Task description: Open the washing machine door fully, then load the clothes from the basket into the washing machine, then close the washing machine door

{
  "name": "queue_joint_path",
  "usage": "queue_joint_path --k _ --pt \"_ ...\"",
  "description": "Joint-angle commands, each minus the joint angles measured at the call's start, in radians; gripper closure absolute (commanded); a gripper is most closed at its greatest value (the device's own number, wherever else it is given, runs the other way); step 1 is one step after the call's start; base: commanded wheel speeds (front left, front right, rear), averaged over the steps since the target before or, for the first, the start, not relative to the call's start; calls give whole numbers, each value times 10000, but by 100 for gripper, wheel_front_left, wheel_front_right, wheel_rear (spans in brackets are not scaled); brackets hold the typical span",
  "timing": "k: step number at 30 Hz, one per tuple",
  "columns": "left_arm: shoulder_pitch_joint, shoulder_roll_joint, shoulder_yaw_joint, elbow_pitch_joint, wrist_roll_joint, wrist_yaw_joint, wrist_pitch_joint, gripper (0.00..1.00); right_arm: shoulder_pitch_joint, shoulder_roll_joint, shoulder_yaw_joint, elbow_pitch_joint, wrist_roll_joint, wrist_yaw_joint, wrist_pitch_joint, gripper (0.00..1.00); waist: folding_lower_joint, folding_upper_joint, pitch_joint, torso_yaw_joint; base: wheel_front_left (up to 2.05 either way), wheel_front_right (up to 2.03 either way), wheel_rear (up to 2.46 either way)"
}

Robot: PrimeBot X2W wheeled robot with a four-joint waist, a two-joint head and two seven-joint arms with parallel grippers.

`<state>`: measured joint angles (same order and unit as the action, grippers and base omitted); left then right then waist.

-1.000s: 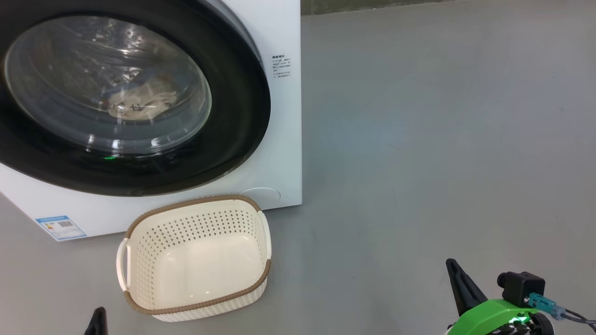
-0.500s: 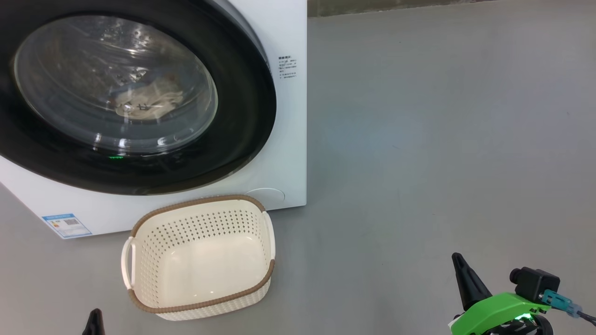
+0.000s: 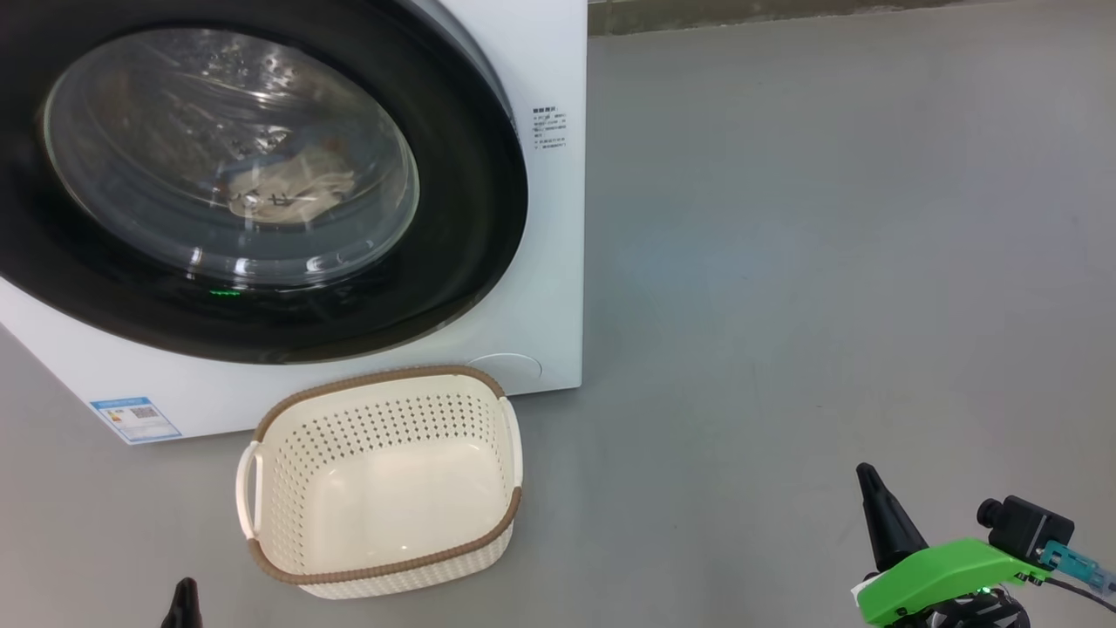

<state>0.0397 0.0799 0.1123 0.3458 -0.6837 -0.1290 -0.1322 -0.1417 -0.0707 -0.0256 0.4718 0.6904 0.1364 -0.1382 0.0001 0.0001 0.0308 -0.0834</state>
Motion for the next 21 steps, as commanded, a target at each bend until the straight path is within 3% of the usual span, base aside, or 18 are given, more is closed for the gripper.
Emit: queue_joint_path --k 1,21 --pt "-458 149 122 -304 -304 -6 41 100 -69 -43 -8 -322 275 -20 88 100 -1 -1 -5 15 0 0 0" --pt "-705 41 98 -475 -2472 -9 628 100 29 17 -223 -795 2433 -29 678 100 -1 -1 -71 213 0 0 0"
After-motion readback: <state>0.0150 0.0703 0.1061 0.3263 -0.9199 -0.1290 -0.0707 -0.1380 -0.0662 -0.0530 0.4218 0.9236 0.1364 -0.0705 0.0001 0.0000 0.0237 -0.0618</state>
